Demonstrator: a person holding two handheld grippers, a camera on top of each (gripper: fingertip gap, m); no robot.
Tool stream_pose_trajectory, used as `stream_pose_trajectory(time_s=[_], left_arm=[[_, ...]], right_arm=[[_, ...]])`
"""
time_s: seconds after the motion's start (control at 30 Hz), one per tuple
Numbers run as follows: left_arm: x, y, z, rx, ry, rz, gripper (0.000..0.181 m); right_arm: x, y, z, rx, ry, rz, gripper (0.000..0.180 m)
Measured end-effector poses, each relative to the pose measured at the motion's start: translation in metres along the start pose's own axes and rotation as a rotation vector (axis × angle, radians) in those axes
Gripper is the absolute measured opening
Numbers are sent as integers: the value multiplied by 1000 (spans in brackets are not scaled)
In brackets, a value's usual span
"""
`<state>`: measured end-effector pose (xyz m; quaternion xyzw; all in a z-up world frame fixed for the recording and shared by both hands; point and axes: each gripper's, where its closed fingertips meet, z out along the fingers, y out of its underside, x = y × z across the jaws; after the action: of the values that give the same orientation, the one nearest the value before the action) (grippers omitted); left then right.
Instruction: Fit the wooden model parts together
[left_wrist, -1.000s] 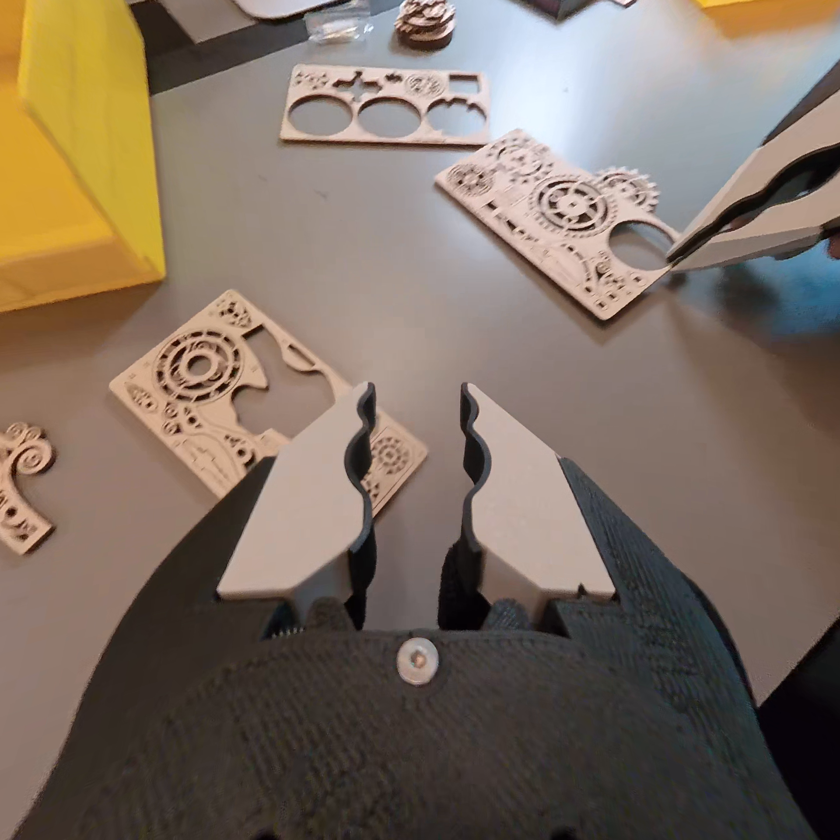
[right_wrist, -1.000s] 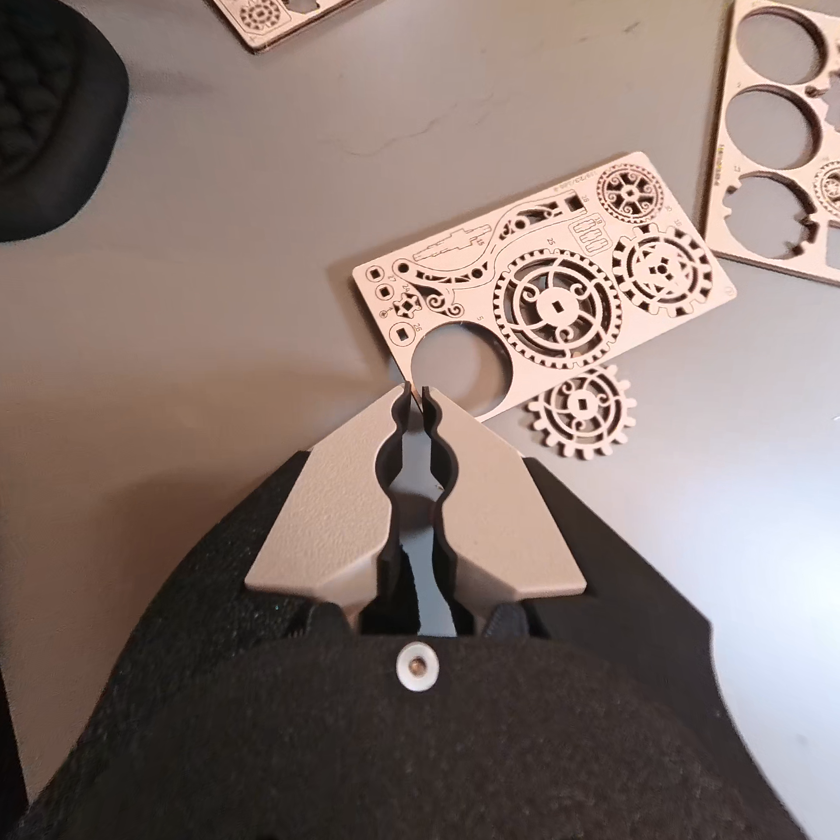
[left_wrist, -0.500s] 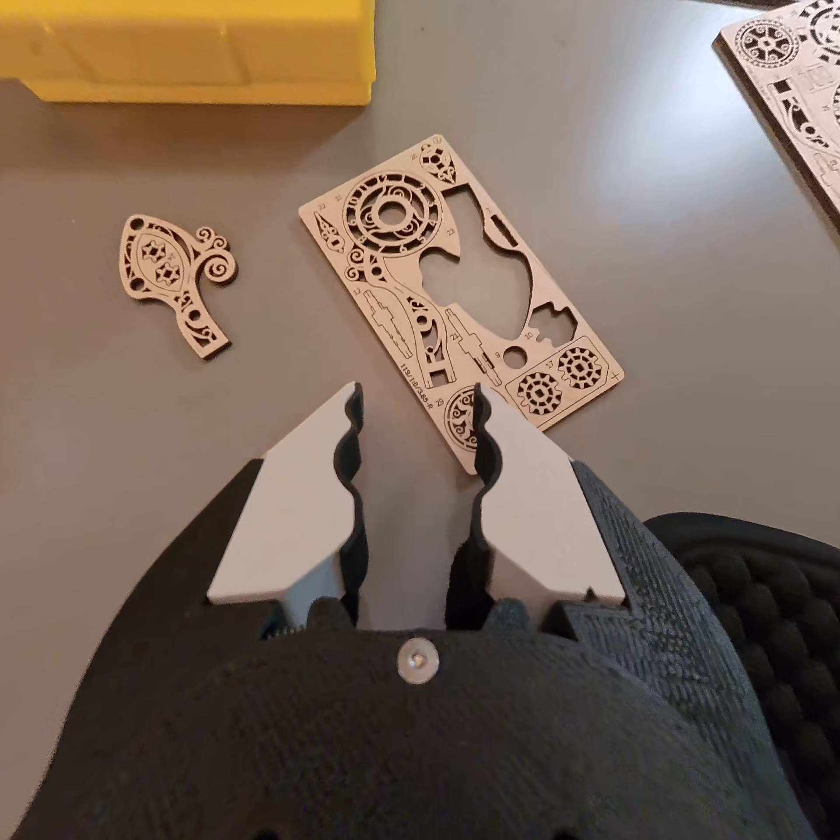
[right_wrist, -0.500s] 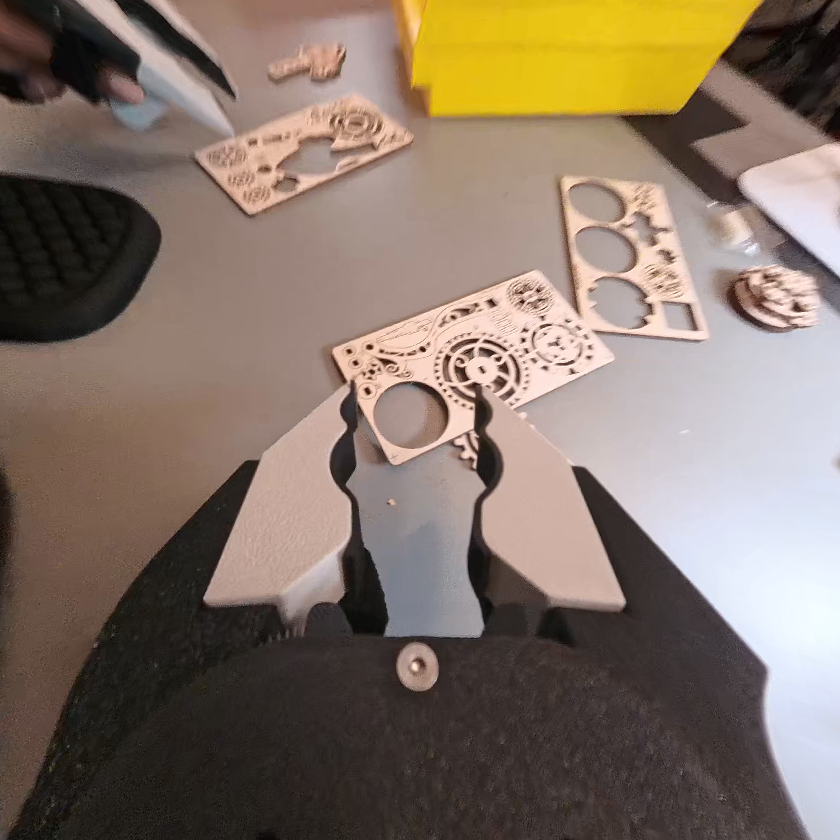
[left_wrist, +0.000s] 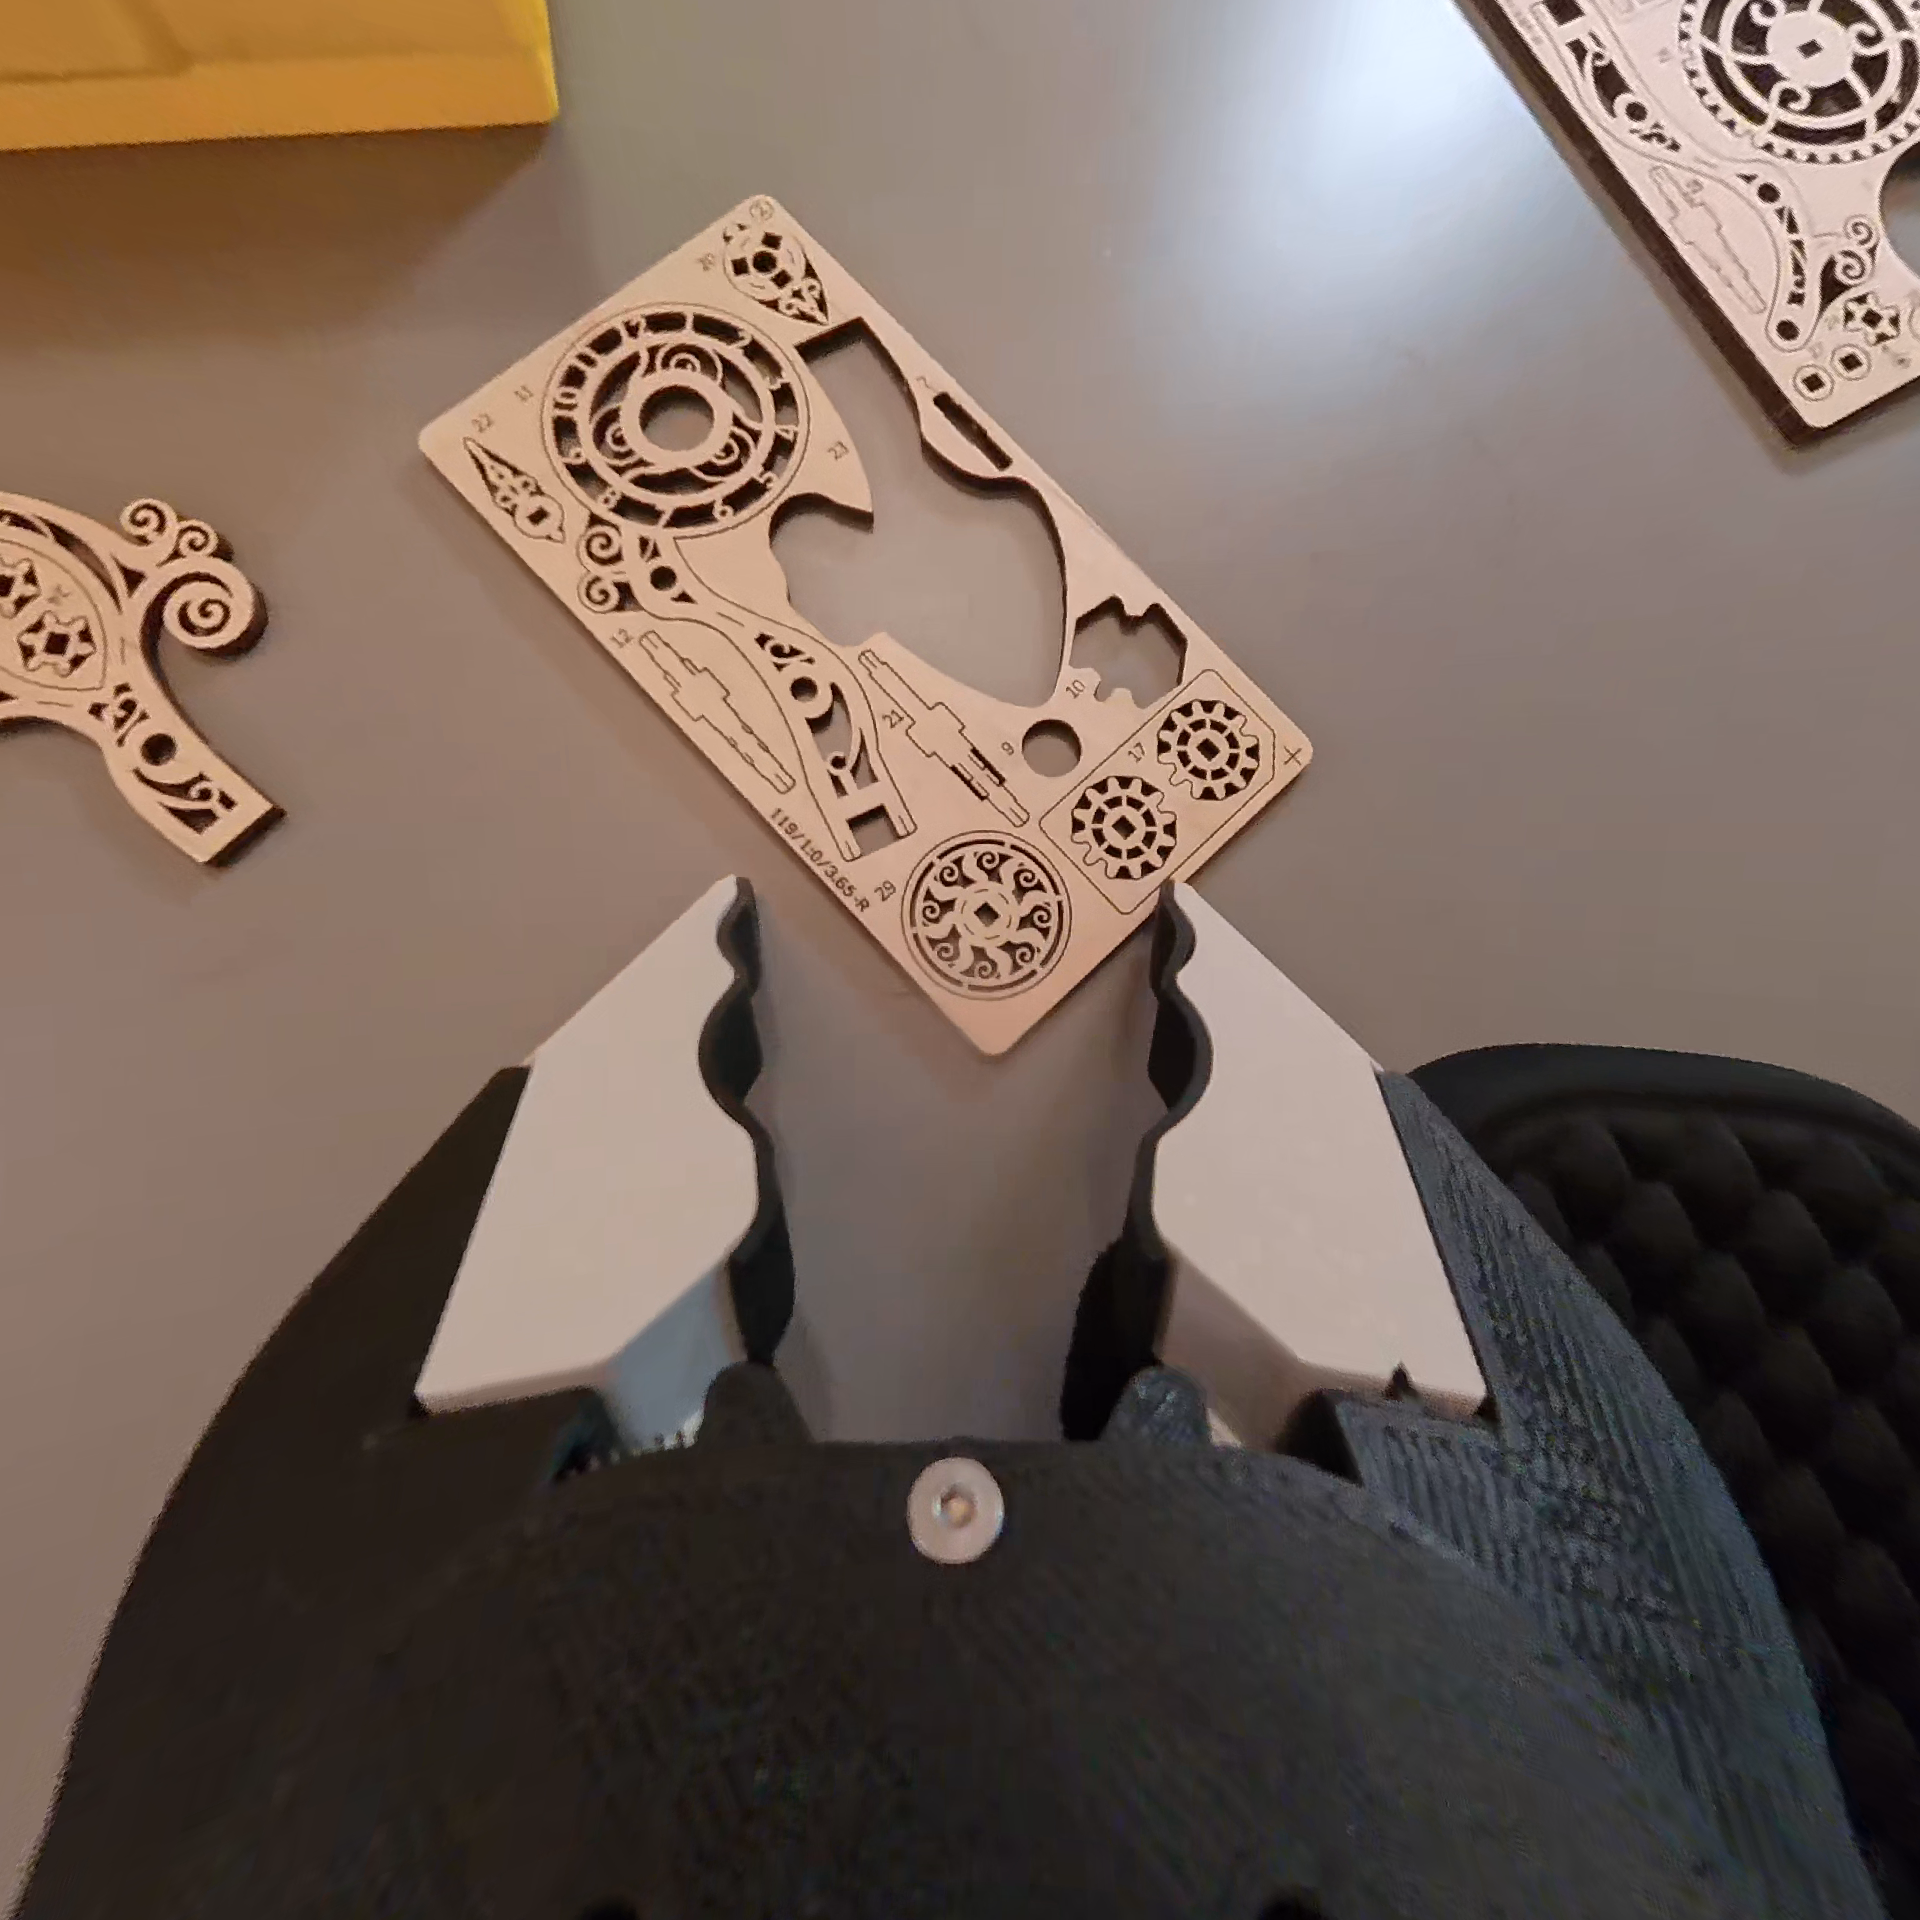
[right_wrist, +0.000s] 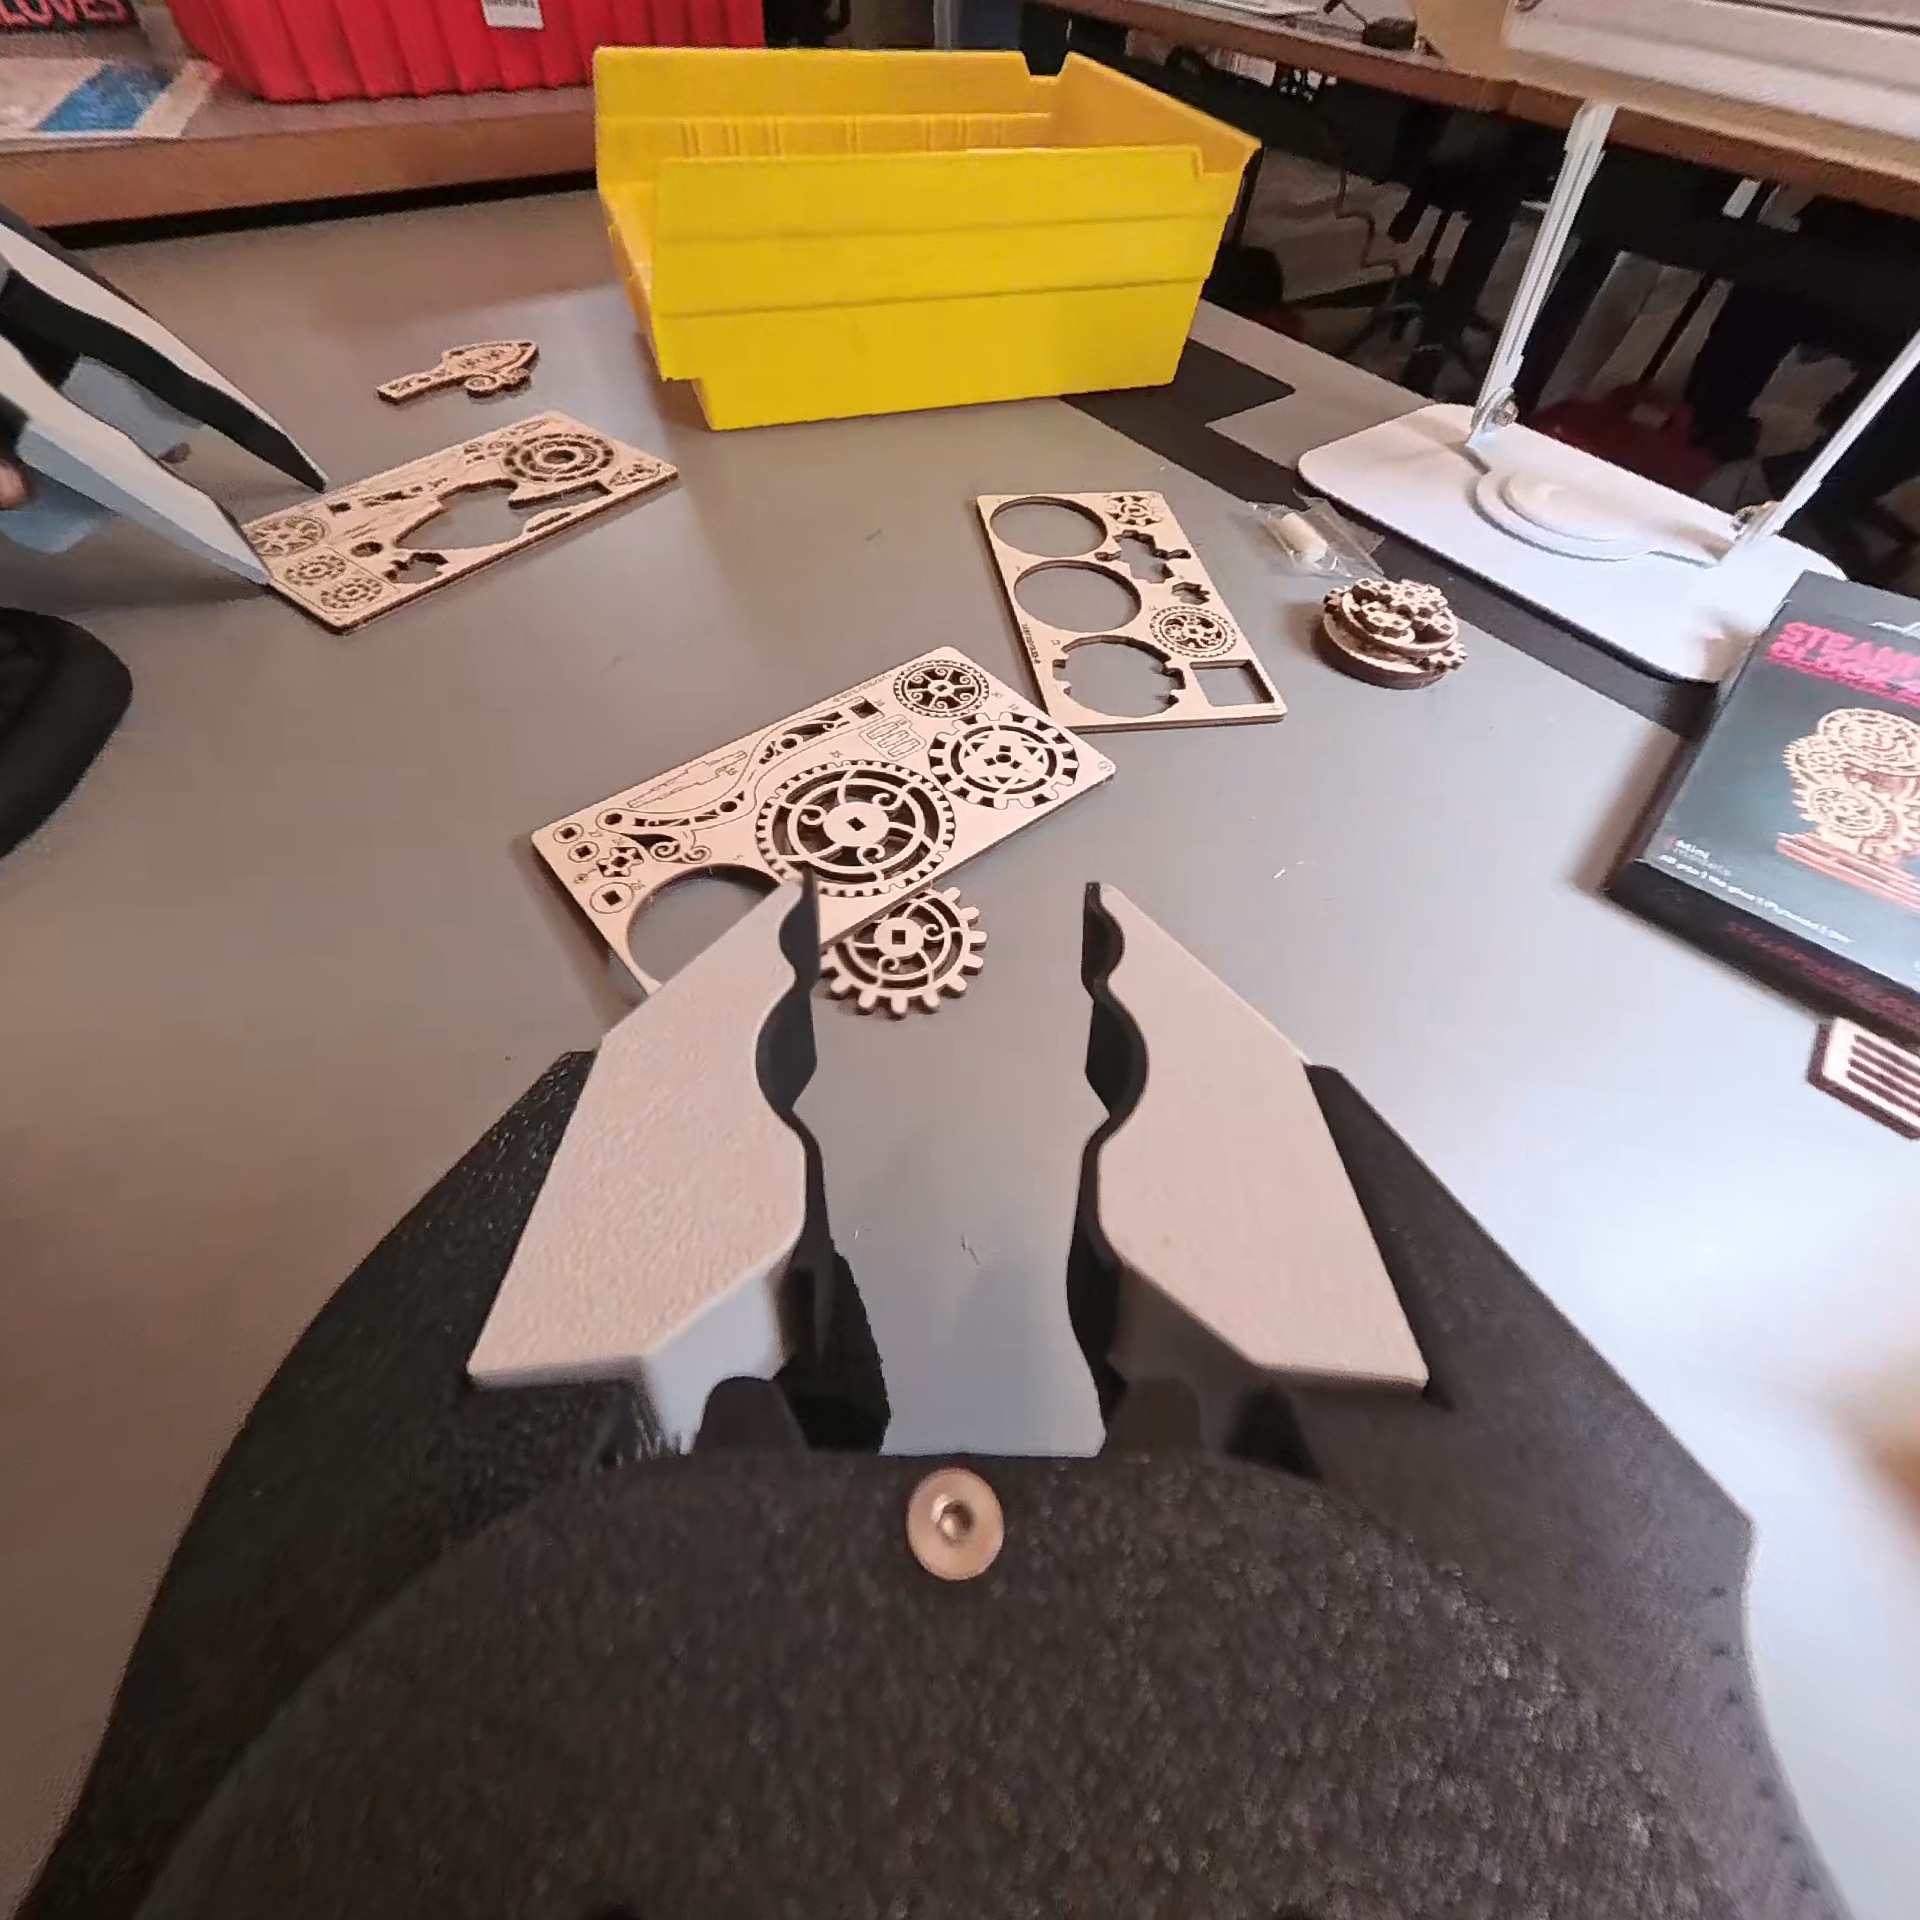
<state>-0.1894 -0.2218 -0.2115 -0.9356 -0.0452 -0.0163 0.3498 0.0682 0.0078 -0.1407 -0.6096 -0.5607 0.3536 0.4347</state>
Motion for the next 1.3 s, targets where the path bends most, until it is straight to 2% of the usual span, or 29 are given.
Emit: stream_pose_trajectory(time_s=[0.3,0.63,1.13,1.23,1.3], left_arm=[[3,2,1,-4,17,84,76],[9,1,1,20,48,119,61],[13,0,1,40,99,154,54],[10,-9,-4,87,147,111,54],[2,-27,-7,145,178,-8,56]], right_arm=[[11,4,3,31,36,9,43],[19,11,4,31,72,19,38],[22,13,7,33,88,17,35],[21,12,6,38,86,13,35],[21,10,6,46,86,11,35]])
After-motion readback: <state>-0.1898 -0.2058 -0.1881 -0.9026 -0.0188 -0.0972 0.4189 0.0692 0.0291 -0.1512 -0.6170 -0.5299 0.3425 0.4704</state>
